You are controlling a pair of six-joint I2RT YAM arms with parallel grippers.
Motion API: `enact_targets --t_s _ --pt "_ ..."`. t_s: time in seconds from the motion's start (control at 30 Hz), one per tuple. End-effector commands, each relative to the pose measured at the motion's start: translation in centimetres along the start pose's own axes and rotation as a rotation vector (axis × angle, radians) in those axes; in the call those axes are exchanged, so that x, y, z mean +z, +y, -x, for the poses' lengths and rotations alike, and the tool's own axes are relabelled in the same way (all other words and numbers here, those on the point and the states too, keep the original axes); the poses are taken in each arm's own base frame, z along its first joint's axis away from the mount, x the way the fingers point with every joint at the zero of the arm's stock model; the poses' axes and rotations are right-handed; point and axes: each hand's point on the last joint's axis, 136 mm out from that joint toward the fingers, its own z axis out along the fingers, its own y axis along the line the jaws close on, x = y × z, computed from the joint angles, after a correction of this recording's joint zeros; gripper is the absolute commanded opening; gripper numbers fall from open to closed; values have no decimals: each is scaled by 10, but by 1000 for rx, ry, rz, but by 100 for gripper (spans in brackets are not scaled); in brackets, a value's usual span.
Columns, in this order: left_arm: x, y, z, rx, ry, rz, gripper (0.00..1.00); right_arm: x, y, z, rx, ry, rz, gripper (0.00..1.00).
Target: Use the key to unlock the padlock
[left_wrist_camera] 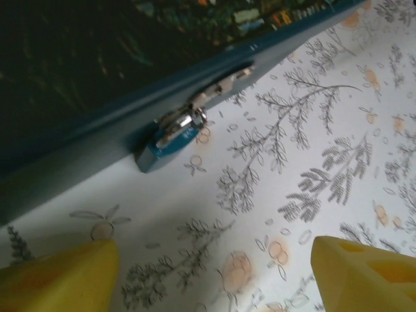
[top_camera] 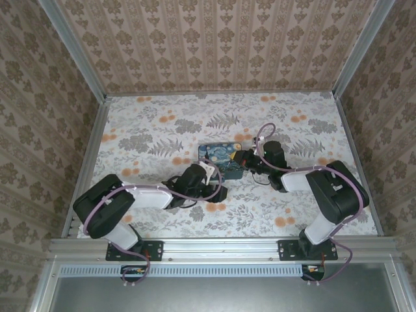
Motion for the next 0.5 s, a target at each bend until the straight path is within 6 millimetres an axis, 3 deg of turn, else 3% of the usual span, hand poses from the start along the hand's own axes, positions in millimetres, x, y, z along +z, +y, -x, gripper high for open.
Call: enact_targets --t_s 0.0,0.47 --pt "6 -4 27 70 -98 13 78 5 -13 4 13 2 -22 0" --pt "44 15 42 63 -181 65 74 19 -34 7 61 12 -46 0"
